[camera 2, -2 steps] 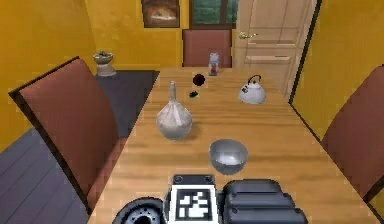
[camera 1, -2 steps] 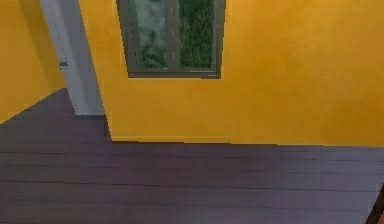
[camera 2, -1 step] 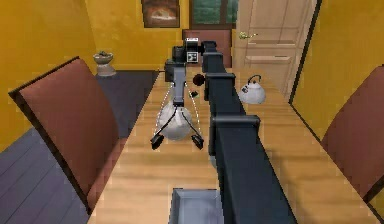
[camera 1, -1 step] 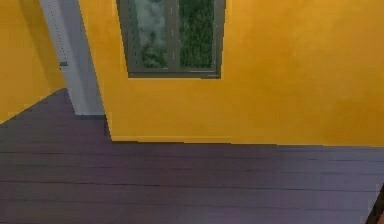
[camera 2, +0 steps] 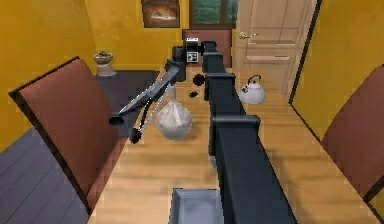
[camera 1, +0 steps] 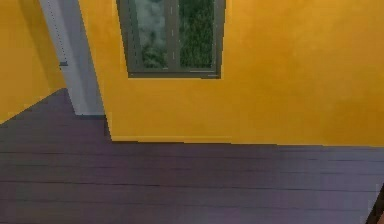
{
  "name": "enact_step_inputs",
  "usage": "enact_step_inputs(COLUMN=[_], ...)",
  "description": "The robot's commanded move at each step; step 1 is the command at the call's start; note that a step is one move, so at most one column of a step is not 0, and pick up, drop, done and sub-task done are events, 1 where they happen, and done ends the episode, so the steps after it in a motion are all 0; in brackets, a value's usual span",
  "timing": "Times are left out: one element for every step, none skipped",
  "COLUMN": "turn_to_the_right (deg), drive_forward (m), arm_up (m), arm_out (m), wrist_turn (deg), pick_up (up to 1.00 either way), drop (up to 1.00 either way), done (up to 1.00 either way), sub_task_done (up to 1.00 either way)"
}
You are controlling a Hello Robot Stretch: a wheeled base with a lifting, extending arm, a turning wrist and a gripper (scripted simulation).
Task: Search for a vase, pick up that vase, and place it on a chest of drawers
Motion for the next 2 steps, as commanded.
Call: enact_step_inputs(turn_to_the_right=[0.0, 0.0], drive_forward=[0.00, 0.00], arm_up=[0.00, 0.00], arm_out=[0.00, 0.00], wrist_turn=[45.0, 45.0], pick_up=[0.00, 0.00], drop=[0.00, 0.00], done=[0.00, 0.00], sub_task_done=[0.00, 0.00])
